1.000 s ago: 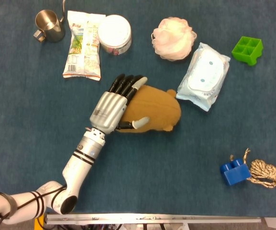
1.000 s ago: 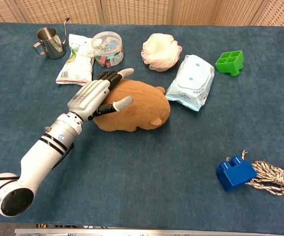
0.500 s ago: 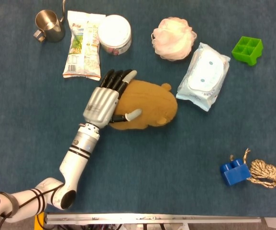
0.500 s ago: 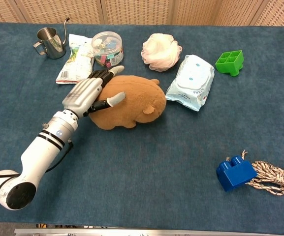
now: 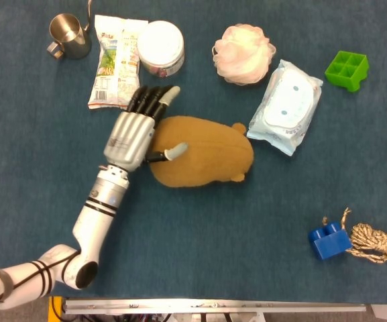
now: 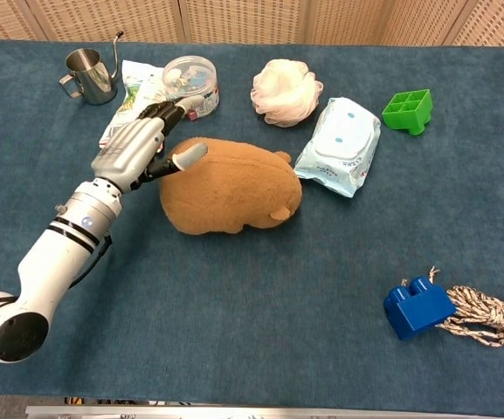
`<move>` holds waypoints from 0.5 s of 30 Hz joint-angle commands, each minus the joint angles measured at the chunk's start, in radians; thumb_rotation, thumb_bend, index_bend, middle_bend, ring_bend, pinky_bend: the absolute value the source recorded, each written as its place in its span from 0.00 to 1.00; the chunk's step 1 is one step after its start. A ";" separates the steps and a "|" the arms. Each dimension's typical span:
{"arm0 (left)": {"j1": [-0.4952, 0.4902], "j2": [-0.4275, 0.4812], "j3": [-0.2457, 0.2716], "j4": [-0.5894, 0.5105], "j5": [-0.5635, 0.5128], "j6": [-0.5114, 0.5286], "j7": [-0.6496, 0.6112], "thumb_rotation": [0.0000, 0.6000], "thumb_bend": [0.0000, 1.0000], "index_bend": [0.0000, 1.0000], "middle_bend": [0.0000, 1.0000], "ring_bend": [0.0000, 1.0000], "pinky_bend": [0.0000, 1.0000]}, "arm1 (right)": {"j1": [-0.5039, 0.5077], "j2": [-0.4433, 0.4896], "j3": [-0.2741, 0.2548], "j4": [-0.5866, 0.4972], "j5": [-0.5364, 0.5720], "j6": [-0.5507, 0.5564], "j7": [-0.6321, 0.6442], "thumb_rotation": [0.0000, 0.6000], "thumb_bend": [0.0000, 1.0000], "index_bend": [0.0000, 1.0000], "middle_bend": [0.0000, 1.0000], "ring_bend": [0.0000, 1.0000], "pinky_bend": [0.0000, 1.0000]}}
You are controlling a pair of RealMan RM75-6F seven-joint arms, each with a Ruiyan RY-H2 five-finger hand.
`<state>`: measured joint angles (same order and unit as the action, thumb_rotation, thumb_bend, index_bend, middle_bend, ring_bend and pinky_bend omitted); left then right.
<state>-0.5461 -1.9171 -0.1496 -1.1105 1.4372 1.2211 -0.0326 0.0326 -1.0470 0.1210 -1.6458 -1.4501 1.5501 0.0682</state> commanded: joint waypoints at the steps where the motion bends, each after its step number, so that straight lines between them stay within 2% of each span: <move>1: 0.009 0.037 -0.001 -0.019 0.001 0.012 0.010 0.03 0.04 0.04 0.09 0.07 0.01 | -0.002 0.002 -0.001 0.001 0.003 -0.001 0.003 1.00 0.07 0.35 0.36 0.22 0.25; 10: 0.062 0.244 -0.017 -0.159 -0.027 0.043 0.014 0.03 0.04 0.04 0.09 0.07 0.01 | 0.011 0.004 -0.008 0.032 0.011 -0.045 0.019 1.00 0.08 0.35 0.36 0.22 0.25; 13: 0.090 0.325 -0.018 -0.233 -0.054 0.042 0.011 0.08 0.04 0.04 0.09 0.07 0.01 | 0.019 -0.009 -0.009 0.052 0.008 -0.057 0.034 1.00 0.09 0.35 0.36 0.22 0.25; 15: 0.111 0.385 -0.014 -0.293 -0.077 0.037 0.013 0.18 0.04 0.04 0.09 0.07 0.01 | 0.026 -0.015 -0.013 0.062 0.000 -0.070 0.042 1.00 0.09 0.35 0.36 0.22 0.25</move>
<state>-0.4650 -1.5930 -0.1632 -1.3433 1.3898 1.2585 -0.0192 0.0545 -1.0584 0.1103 -1.5884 -1.4455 1.4861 0.1064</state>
